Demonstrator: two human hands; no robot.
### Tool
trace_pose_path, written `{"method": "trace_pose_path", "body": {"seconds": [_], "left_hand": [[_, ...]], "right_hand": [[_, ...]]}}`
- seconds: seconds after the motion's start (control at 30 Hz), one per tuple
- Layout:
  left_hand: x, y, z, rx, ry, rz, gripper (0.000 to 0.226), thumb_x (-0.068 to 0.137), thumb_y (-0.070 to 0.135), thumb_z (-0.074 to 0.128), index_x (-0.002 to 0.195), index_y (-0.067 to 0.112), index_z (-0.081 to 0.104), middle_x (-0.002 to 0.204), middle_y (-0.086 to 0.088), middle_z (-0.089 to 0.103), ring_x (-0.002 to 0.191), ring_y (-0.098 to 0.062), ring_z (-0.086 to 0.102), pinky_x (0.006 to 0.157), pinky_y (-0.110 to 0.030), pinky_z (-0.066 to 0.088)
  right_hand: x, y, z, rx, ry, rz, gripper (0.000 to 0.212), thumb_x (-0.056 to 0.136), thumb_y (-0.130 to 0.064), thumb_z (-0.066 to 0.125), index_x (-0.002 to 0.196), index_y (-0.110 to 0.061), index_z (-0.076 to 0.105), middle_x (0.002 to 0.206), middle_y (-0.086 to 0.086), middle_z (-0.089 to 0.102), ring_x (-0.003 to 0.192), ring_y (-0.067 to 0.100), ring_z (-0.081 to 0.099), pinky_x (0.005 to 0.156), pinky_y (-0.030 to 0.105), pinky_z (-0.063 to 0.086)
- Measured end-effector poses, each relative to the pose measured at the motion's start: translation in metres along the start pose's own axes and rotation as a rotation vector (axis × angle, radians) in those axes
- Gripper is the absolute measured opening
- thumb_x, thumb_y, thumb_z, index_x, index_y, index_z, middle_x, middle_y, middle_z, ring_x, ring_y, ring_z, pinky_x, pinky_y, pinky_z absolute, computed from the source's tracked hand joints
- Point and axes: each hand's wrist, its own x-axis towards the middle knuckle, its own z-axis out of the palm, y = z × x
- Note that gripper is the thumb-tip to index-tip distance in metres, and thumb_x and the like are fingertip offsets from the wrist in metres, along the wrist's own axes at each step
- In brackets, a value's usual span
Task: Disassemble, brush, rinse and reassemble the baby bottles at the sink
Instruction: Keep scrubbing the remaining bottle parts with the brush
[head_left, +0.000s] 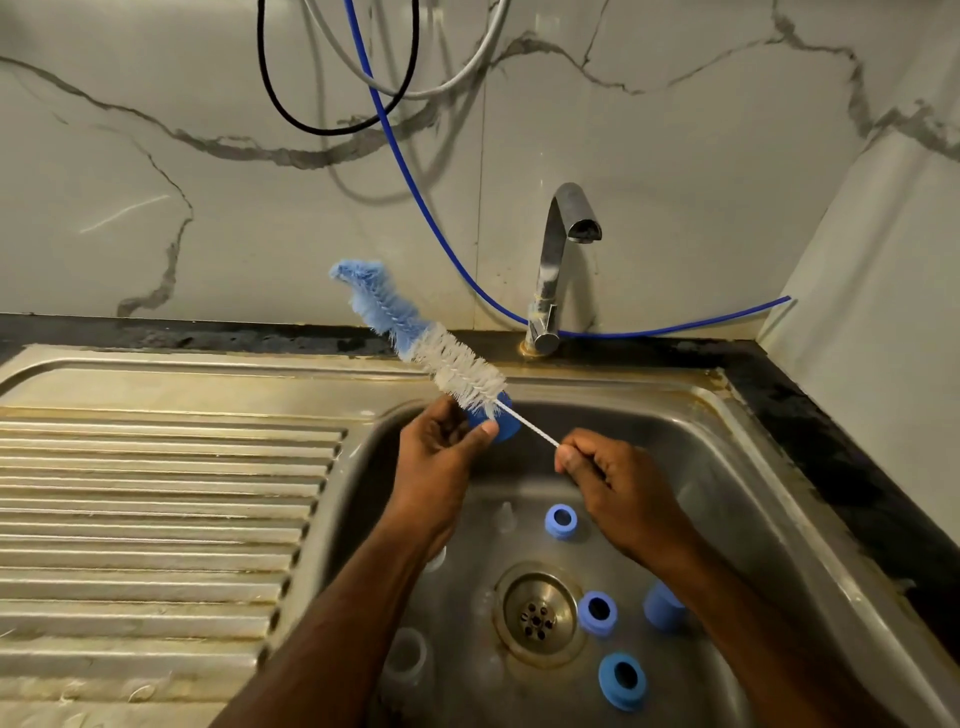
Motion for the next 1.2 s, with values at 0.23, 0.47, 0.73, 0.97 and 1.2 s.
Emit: {"method": "trace_pose_path", "body": {"seconds": [0.23, 0.47, 0.73, 0.97, 1.2], "left_hand": [[0.009, 0.011, -0.016, -0.194, 0.090, -0.016, 0.046, 0.087, -0.004, 0.061, 0.133, 0.002, 0.057, 0.124, -0.014, 0.070, 0.116, -0.024, 0.067, 0.100, -0.035, 0.054], [0.008, 0.014, -0.012, -0.438, 0.121, -0.144, 0.041, 0.093, -0.005, 0.053, 0.133, 0.006, 0.054, 0.128, -0.015, 0.068, 0.118, -0.027, 0.066, 0.102, -0.039, 0.052], [-0.003, 0.014, 0.002, -0.436, 0.068, -0.187, 0.046, 0.074, 0.006, 0.069, 0.120, 0.007, 0.063, 0.119, -0.012, 0.071, 0.112, -0.026, 0.068, 0.100, -0.041, 0.053], [0.005, 0.015, -0.013, -0.258, 0.058, -0.174, 0.057, 0.074, 0.014, 0.075, 0.128, 0.009, 0.060, 0.122, -0.013, 0.071, 0.113, -0.031, 0.069, 0.091, -0.055, 0.054], [0.007, 0.017, -0.016, -0.318, 0.080, -0.147, 0.053, 0.076, 0.012, 0.070, 0.127, 0.003, 0.061, 0.119, -0.015, 0.072, 0.112, -0.027, 0.069, 0.098, -0.041, 0.056]], "right_hand": [[-0.001, 0.014, -0.017, 0.001, -0.016, 0.043, 0.027, 0.102, -0.018, 0.053, 0.077, -0.025, 0.061, 0.068, -0.005, 0.059, 0.062, 0.008, 0.055, 0.059, 0.022, 0.043], [0.000, 0.015, -0.019, -0.006, -0.020, 0.053, 0.028, 0.102, -0.018, 0.052, 0.076, -0.026, 0.060, 0.067, -0.006, 0.059, 0.062, 0.010, 0.055, 0.058, 0.023, 0.043], [0.003, 0.004, -0.001, 0.079, -0.005, 0.074, 0.027, 0.102, -0.013, 0.051, 0.078, -0.020, 0.062, 0.064, 0.000, 0.057, 0.058, 0.012, 0.053, 0.055, 0.024, 0.042], [-0.001, 0.010, -0.009, 0.134, -0.082, 0.103, 0.030, 0.102, -0.011, 0.051, 0.075, -0.020, 0.062, 0.067, 0.003, 0.058, 0.064, 0.021, 0.055, 0.062, 0.038, 0.047], [-0.001, 0.010, -0.016, 0.111, -0.120, 0.092, 0.028, 0.102, -0.016, 0.052, 0.077, -0.022, 0.063, 0.068, 0.004, 0.059, 0.066, 0.023, 0.056, 0.064, 0.041, 0.049]]}}
